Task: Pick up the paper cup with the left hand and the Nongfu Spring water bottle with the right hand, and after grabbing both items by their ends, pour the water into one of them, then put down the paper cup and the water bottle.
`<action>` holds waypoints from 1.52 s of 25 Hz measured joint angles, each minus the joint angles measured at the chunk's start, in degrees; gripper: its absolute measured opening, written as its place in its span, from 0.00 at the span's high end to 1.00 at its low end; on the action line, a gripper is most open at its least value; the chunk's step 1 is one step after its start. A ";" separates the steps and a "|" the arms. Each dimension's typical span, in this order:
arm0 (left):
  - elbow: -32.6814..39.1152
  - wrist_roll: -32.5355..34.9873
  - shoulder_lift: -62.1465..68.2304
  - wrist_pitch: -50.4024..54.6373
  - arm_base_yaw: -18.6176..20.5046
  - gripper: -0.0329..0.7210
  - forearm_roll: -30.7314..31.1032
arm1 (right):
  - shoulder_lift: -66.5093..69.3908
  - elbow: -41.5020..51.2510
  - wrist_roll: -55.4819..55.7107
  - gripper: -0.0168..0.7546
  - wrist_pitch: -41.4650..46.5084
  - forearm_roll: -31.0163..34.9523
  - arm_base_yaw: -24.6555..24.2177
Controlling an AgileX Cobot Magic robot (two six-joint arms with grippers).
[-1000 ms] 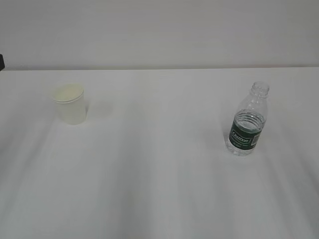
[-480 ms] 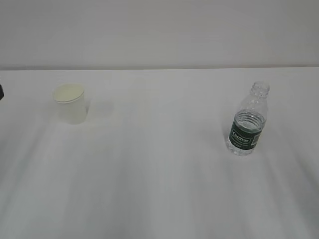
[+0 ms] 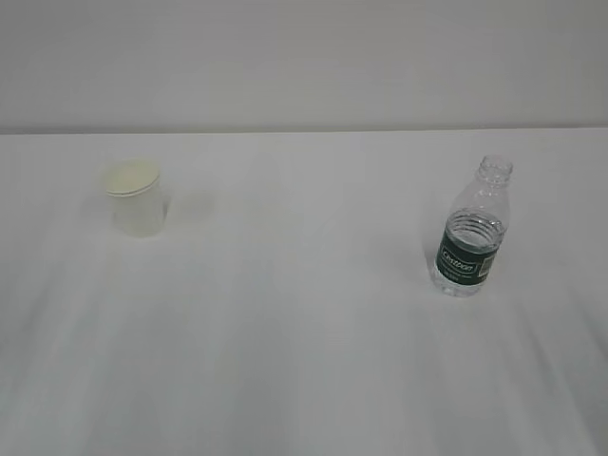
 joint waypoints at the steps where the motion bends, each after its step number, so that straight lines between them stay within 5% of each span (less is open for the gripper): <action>1: 0.23 0.00 0.00 0.00 0.00 0.18 -0.09 | 1.65 0.00 0.38 0.27 -1.44 0.00 0.00; 9: 0.59 0.00 2.26 2.05 -1.62 0.19 -0.67 | 14.01 0.00 0.90 0.27 -13.29 -2.82 0.00; 16: 0.59 0.00 10.56 1.66 -7.89 0.19 -0.65 | 21.67 0.00 1.20 0.27 -19.08 -3.68 0.00; 25: 11.29 -1.09 14.98 -18.98 -10.87 0.19 -2.78 | 23.58 0.00 1.74 0.27 -19.57 -4.89 0.00; 38: 11.58 -1.70 21.84 -29.74 -11.14 0.19 7.12 | 23.58 0.00 2.14 0.27 -19.67 -13.81 0.00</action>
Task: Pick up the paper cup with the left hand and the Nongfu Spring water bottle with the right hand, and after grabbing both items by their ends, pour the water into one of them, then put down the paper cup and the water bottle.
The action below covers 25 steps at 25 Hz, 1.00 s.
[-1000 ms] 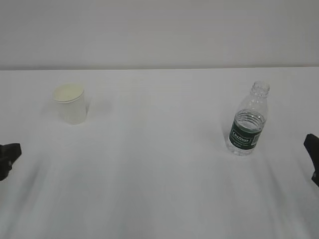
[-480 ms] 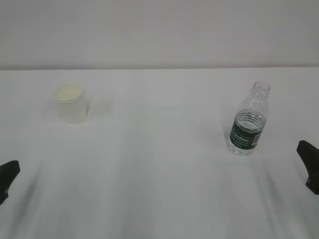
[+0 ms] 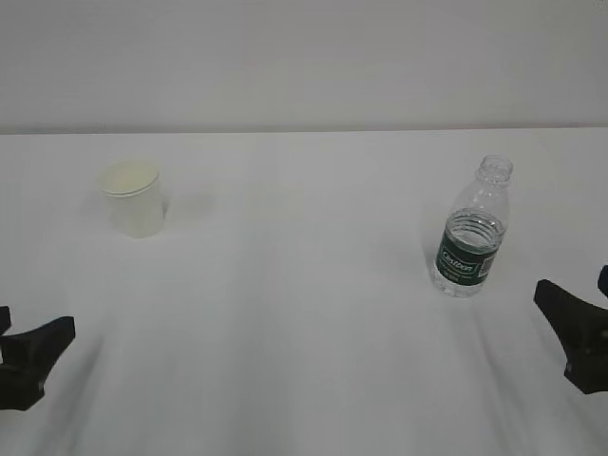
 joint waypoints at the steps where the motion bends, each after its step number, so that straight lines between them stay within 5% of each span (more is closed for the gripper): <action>1: 0.00 0.00 1.27 -0.10 0.00 0.19 0.75 | 0.00 0.00 0.00 0.27 0.00 -0.69 0.00; 19: -4.42 0.00 8.85 -0.23 0.00 0.19 3.21 | 8.71 0.00 0.12 0.27 -0.20 -2.94 0.00; 25: -5.39 0.00 8.85 -0.23 0.00 0.19 3.35 | 11.95 -0.79 0.12 0.15 -0.20 -4.24 0.00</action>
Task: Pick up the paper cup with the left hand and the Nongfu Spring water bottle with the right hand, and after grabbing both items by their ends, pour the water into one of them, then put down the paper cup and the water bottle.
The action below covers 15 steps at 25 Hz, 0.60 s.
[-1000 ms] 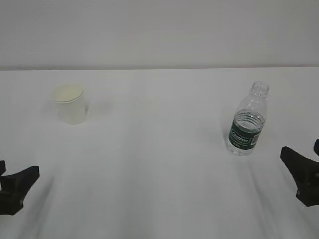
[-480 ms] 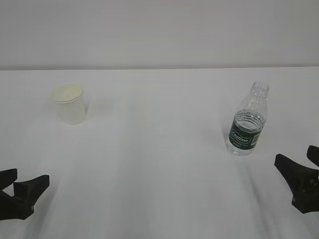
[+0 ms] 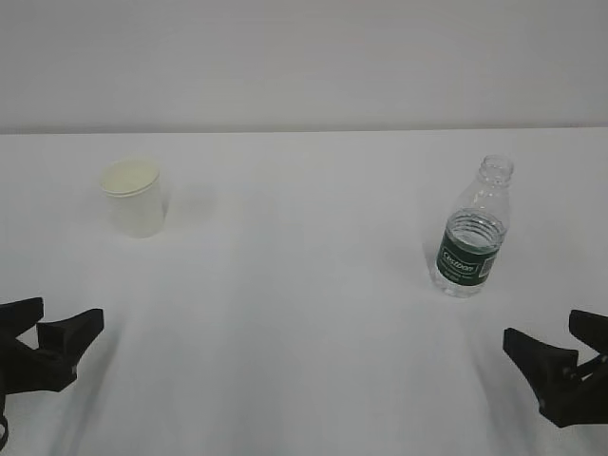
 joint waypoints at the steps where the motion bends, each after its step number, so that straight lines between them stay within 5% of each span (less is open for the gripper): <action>1: -0.04 0.00 0.00 0.00 0.00 0.19 0.00 | 0.13 -0.31 -0.11 0.15 0.00 -0.12 0.00; 15: -0.82 -0.03 0.00 0.00 0.00 0.23 -0.07 | 1.84 -1.82 -1.36 0.14 -0.08 -0.24 0.00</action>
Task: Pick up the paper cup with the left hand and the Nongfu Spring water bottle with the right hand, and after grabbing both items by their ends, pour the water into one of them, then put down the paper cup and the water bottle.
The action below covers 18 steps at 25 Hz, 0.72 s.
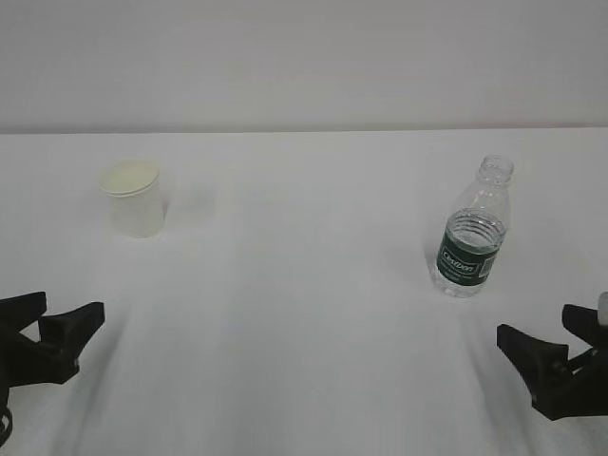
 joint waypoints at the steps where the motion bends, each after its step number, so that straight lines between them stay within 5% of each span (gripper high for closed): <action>1: -0.16 0.00 0.03 0.00 0.00 0.23 -0.10 | 0.70 -0.42 0.00 0.14 0.00 0.00 0.00; 18: -2.33 -0.10 0.03 0.00 0.00 0.26 -0.11 | 6.31 -6.69 -0.74 0.15 -0.14 0.10 0.00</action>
